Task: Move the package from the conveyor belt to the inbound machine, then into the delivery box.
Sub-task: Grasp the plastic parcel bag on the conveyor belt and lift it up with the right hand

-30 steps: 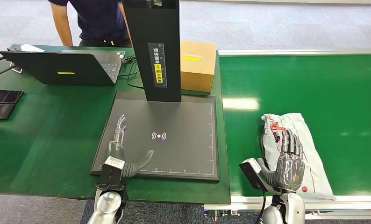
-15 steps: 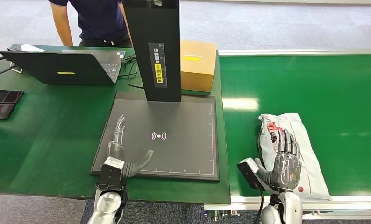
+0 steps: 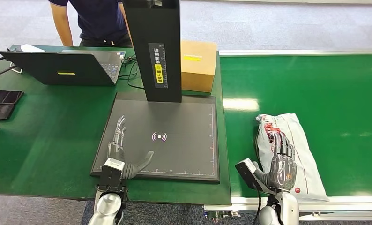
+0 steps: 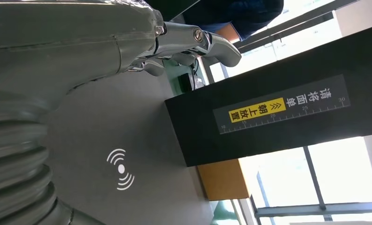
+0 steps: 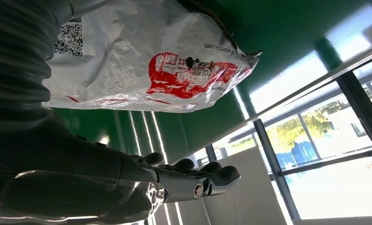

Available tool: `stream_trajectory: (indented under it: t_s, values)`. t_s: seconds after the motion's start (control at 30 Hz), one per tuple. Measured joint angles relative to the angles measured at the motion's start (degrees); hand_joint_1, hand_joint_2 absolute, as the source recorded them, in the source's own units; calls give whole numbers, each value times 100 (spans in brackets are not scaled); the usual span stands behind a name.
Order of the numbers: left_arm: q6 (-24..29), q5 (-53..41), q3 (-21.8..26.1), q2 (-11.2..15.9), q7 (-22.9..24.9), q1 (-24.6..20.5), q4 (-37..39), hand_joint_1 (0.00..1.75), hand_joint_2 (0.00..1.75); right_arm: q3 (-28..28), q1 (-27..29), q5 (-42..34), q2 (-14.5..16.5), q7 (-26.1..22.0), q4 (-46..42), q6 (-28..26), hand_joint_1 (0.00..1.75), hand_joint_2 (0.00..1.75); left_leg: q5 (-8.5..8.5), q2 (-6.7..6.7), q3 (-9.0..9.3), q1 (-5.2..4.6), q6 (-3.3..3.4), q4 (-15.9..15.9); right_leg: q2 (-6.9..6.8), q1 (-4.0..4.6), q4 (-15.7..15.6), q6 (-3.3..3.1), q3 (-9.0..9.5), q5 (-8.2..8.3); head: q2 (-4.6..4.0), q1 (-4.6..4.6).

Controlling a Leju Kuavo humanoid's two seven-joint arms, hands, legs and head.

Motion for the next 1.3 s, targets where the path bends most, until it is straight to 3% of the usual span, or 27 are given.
stream_trajectory:
  t_s: [0.5, 0.97, 1.3]
  values:
    - [0, 14, 0, 0, -4, -3, 11, 0, 175, -40, -48, -60, -7, 8, 311, -29, 0, 175, 0, 0, 0, 0, 0, 0, 0, 0, 0, 0, -1, 0, 0, 0]
    - [23, 45, 2, 0, -28, -11, 50, 0, 175, -268, -500, -257, -96, -65, 1472, -196, 0, 175, 0, 0, 1, 0, 0, 0, 0, 0, 0, 0, -2, 0, 0, 0]
    - [39, 94, 1, 0, -28, -47, 108, 0, 175, -357, -604, -254, -106, -68, 1837, -225, 0, 175, 0, 0, 0, 0, 0, 0, 0, 0, 0, 0, -2, 0, 0, 0]
